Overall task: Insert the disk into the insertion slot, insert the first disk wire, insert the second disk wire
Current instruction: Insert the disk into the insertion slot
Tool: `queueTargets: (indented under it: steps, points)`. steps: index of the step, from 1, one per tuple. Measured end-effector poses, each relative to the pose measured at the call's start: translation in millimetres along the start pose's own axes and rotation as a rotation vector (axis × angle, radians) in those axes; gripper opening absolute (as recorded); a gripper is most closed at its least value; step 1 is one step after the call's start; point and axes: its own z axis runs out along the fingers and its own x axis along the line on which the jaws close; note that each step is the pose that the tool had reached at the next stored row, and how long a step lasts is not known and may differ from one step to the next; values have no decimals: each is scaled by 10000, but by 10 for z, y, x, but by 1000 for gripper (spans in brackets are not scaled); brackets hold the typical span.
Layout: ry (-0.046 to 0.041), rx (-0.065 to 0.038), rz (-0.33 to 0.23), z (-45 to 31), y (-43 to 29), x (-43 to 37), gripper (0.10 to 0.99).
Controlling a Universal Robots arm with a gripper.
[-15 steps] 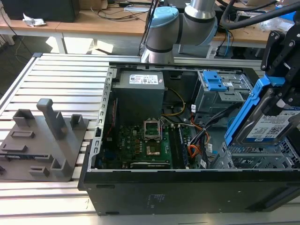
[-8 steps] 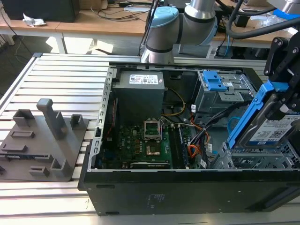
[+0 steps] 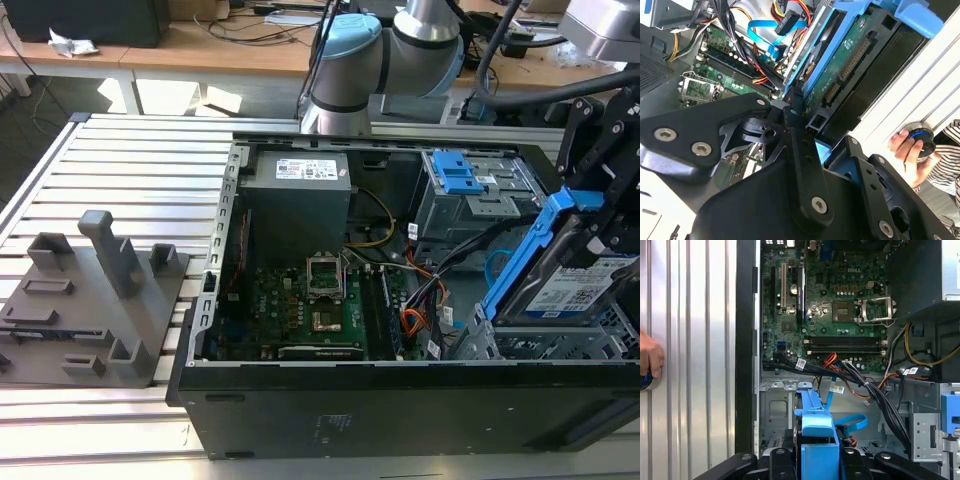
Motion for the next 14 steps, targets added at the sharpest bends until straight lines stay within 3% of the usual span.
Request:
queueTargets:
  steps: [6, 14]
  points:
    - [-1, -1, 0, 106, -4, 0, 361]
    - [3, -2, 0, 167, -7, 0, 361]
